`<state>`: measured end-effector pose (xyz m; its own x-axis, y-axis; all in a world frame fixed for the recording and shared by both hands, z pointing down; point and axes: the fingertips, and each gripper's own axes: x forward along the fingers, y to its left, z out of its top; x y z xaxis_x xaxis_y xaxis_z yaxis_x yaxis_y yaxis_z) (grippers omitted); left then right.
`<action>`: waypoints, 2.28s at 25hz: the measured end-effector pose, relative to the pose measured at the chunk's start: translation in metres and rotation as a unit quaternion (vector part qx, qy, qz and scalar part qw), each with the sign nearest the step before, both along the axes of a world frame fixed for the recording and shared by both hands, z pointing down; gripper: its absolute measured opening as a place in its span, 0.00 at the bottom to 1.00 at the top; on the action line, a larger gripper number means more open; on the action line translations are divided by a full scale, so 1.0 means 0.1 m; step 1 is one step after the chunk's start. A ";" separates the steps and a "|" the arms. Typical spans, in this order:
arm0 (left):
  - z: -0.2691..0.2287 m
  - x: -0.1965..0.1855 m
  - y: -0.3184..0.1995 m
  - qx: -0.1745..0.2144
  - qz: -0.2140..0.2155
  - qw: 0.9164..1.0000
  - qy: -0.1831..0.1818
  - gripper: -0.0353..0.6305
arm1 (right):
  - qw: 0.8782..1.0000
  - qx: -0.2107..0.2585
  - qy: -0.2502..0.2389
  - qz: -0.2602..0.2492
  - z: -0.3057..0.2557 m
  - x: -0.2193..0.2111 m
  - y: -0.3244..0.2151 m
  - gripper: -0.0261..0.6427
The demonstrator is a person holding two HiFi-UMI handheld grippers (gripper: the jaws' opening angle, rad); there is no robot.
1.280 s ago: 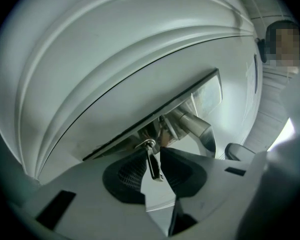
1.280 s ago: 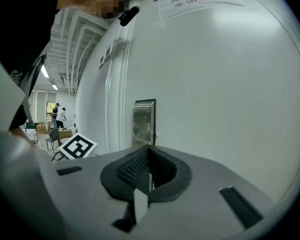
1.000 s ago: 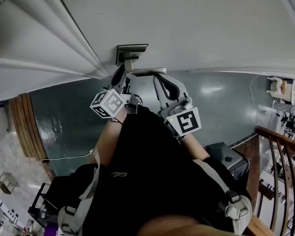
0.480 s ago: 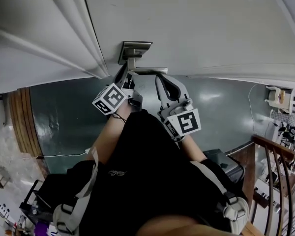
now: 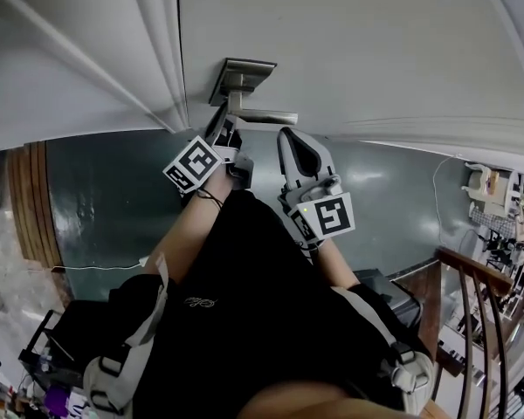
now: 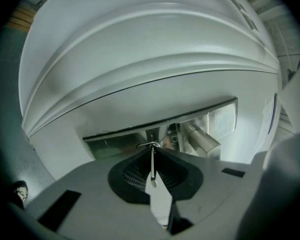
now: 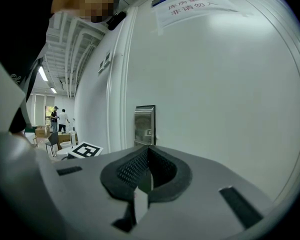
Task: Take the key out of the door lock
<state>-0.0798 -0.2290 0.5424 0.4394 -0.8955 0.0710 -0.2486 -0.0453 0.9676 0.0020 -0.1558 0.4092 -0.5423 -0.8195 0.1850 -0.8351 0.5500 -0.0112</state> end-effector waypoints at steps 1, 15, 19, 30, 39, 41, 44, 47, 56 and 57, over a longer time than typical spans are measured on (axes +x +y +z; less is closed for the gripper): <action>0.00 0.00 0.00 0.000 -0.001 1.000 0.002 0.12 | 1.000 0.000 -0.001 0.000 0.00 -0.01 0.01 0.05; -0.02 -0.03 0.02 -0.008 -0.010 1.000 0.028 0.11 | 1.000 -0.008 -0.003 0.002 0.02 -0.01 0.11 0.05; -0.04 -0.05 0.04 -0.015 -0.024 0.999 0.029 0.11 | 1.000 -0.011 -0.006 0.004 0.01 -0.01 0.11 0.05; -0.05 -0.01 0.04 -0.010 -0.012 0.999 0.035 0.11 | 1.000 -0.005 -0.009 -0.011 -0.03 -0.13 0.01 0.05; -0.05 -0.05 0.04 -0.007 -0.041 0.997 0.069 0.11 | 1.000 -0.005 -0.005 -0.016 -0.04 -0.16 -0.02 0.05; -0.04 -0.06 0.03 -0.010 -0.056 0.995 0.076 0.11 | 1.000 -0.004 -0.005 -0.016 -0.04 -0.16 -0.02 0.05; -0.03 -0.05 0.04 -0.013 -0.065 0.994 0.081 0.11 | 1.000 -0.007 -0.004 -0.014 -0.01 -0.14 -0.01 0.05; -0.03 -0.04 0.03 -0.010 -0.074 0.993 0.092 0.11 | 1.000 -0.008 -0.004 -0.014 0.00 -0.13 -0.01 0.05; -0.04 -0.05 0.05 0.005 -0.100 0.990 0.099 0.11 | 1.000 -0.009 -0.006 -0.011 -0.01 -0.09 0.01 0.05; -0.04 -0.05 0.05 0.005 -0.100 0.990 0.099 0.11 | 1.000 -0.009 -0.005 -0.012 0.00 -0.09 0.01 0.05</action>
